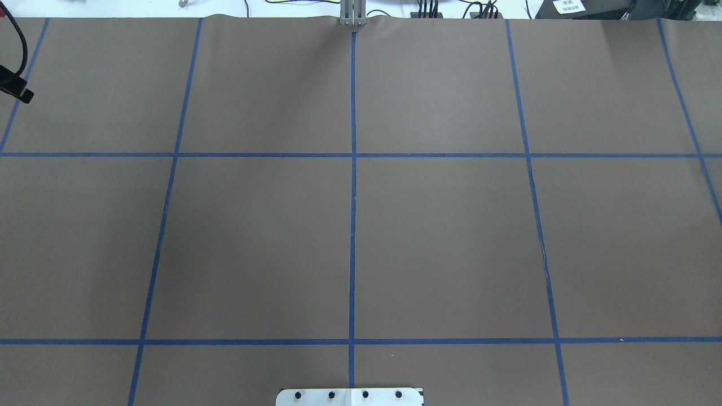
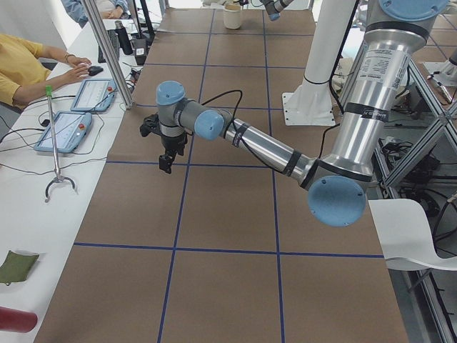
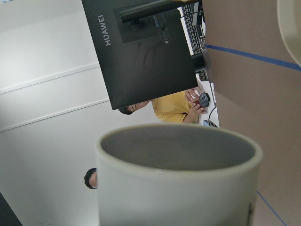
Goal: Left arm hands cup to right arm to dump lemon
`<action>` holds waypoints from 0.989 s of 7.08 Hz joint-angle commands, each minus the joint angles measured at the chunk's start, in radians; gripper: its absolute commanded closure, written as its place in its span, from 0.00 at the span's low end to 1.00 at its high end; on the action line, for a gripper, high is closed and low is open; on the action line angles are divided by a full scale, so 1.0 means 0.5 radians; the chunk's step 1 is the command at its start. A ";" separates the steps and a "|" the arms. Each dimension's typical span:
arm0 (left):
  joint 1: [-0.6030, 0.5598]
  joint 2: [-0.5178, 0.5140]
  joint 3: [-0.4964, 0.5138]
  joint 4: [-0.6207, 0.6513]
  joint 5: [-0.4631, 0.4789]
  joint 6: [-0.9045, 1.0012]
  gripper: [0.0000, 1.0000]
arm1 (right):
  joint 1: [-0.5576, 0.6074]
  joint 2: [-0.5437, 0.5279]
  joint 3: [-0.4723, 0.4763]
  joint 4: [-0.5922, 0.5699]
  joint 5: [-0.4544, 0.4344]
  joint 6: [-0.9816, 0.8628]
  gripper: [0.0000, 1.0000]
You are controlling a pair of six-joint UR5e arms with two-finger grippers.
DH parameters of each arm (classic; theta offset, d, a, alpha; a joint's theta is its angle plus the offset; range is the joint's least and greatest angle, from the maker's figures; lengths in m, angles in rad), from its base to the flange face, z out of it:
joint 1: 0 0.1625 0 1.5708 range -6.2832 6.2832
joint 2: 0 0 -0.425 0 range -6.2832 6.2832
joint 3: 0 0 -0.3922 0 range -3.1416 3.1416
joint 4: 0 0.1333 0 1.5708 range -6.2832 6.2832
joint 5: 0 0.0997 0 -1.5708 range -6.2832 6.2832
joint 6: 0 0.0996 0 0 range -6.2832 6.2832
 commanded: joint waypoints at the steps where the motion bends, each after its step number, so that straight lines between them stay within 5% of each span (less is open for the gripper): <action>1: -0.003 0.003 -0.005 0.000 -0.001 0.000 0.00 | 0.000 0.004 -0.006 0.052 -0.112 0.276 1.00; 3: -0.003 0.009 -0.005 0.000 -0.001 0.000 0.00 | -0.003 0.014 -0.091 0.219 -0.354 0.439 1.00; 7: -0.003 0.015 -0.008 0.000 -0.001 0.000 0.00 | -0.003 0.029 -0.101 0.239 -0.376 0.520 1.00</action>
